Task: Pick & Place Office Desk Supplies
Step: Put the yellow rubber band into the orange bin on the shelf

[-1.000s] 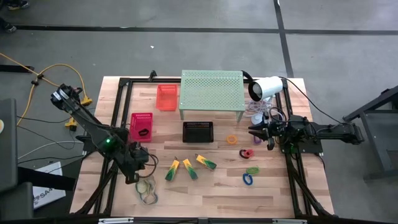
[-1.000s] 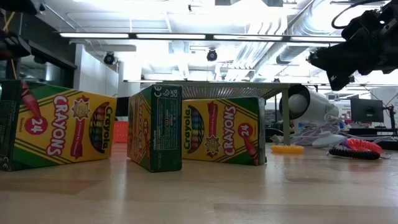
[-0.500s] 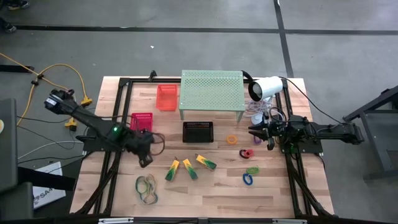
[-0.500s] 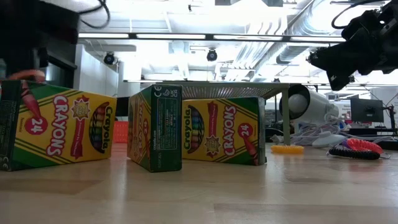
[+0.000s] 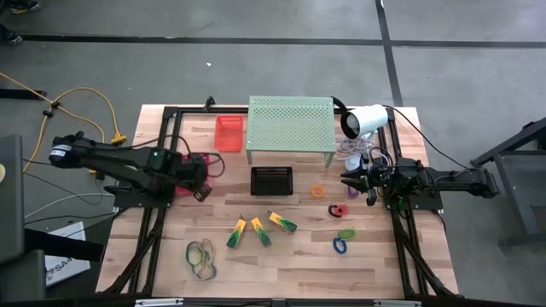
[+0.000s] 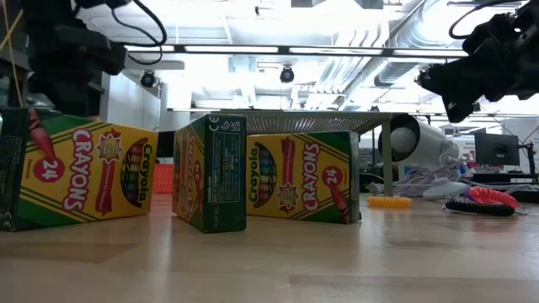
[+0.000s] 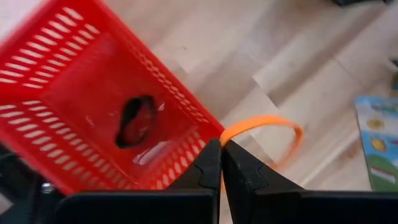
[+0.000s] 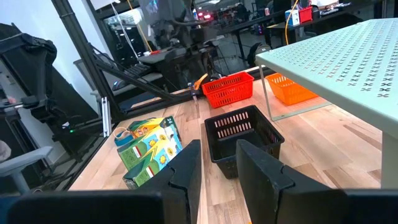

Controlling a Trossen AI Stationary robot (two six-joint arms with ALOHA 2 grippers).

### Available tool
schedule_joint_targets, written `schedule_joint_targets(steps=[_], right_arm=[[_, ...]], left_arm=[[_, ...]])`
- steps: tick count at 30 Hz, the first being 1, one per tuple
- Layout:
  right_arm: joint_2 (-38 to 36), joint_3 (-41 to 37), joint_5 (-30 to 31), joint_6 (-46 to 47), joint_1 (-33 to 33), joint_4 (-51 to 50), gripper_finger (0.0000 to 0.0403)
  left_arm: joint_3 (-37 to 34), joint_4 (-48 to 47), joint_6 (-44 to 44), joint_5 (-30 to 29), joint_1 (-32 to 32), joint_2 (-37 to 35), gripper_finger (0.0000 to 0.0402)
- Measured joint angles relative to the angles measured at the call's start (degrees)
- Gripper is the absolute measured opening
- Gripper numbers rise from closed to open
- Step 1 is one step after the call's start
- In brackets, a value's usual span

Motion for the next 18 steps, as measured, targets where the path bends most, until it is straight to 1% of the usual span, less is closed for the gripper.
schedule_joint_targets(steps=[6, 11, 14, 18], right_arm=[[0.0, 0.0, 0.0, 0.0, 0.0, 0.0, 0.0090], [0.0, 0.0, 0.0, 0.0, 0.0, 0.0, 0.0090], [0.0, 0.0, 0.0, 0.0, 0.0, 0.0, 0.0090], [0.0, 0.0, 0.0, 0.0, 0.0, 0.0, 0.0090]], left_arm=[[0.0, -4.2, 0.6, -1.7, 7.4, -0.6, 0.0001], [0.0, -5.8, 1.2, -1.9, 12.0, -0.1, 0.0001], [0.0, -6.9, 1.2, -2.2, 13.8, 1.3, 0.0001], [0.0, -7.5, 1.2, -2.2, 14.0, 4.6, 0.0001]])
